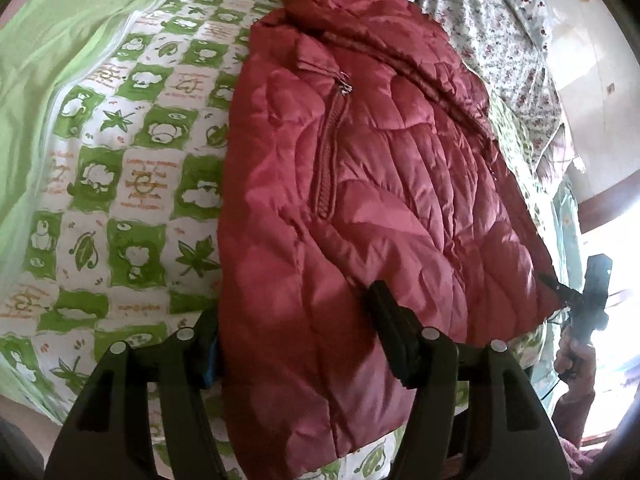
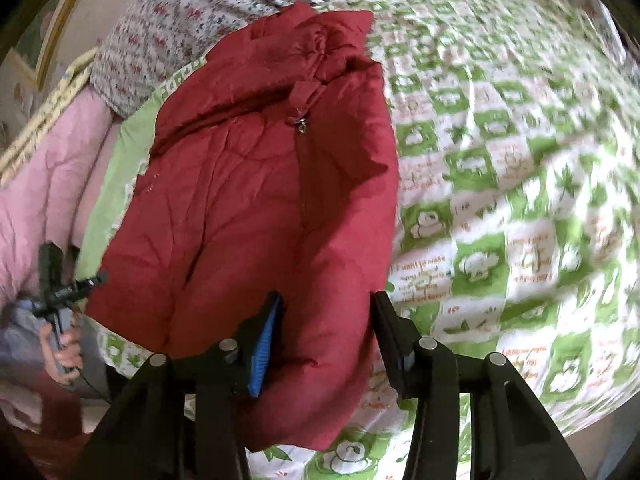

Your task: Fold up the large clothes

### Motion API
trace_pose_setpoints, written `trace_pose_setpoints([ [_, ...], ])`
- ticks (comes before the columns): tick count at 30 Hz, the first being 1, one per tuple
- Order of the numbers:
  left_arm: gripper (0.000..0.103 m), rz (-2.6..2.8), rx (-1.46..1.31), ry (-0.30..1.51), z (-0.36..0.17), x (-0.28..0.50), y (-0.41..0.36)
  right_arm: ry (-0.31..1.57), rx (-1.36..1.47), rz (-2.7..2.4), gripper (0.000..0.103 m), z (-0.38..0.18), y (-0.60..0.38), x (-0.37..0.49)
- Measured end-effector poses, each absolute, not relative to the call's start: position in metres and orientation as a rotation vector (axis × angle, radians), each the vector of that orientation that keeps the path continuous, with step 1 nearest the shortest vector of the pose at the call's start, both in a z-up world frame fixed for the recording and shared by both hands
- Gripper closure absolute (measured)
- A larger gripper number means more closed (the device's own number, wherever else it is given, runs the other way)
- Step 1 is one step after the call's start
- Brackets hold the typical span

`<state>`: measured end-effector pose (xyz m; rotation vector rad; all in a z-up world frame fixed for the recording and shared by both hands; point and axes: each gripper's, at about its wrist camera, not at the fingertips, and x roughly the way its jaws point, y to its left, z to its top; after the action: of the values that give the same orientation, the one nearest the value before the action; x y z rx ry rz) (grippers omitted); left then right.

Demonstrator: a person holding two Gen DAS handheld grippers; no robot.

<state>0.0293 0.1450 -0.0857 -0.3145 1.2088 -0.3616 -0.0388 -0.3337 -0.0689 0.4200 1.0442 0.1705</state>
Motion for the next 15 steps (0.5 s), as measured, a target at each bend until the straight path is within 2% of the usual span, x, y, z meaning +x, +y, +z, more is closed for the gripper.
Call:
trace_pose_setpoints([
  [3,0.041,-0.372,-0.319,1.207,-0.085,0.027,0.143,1.036,0.474,0.195,0.055,-0.072,-0.338,-0.042],
  [6,0.043,-0.387,-0.302,1.192,-0.081,0.024,0.14,1.009,0.491,0.232,0.062,-0.07,-0.336,-0.043],
  [8,0.057,-0.389,-0.274,1.176,-0.076,0.022,0.136,0.984,0.501,0.264,0.073,-0.066,-0.336,-0.045],
  [10,0.071,-0.392,-0.251,1.156,-0.071,0.02,0.132,0.958,0.516,0.29,0.076,-0.061,-0.335,-0.045],
  [14,0.073,-0.388,-0.225,1.144,-0.066,0.018,0.129,0.941,0.548,0.31,0.077,-0.061,-0.338,-0.044],
  [15,0.072,-0.387,-0.218,1.148,-0.067,0.018,0.129,0.948,0.558,0.308,0.073,-0.063,-0.339,-0.044],
])
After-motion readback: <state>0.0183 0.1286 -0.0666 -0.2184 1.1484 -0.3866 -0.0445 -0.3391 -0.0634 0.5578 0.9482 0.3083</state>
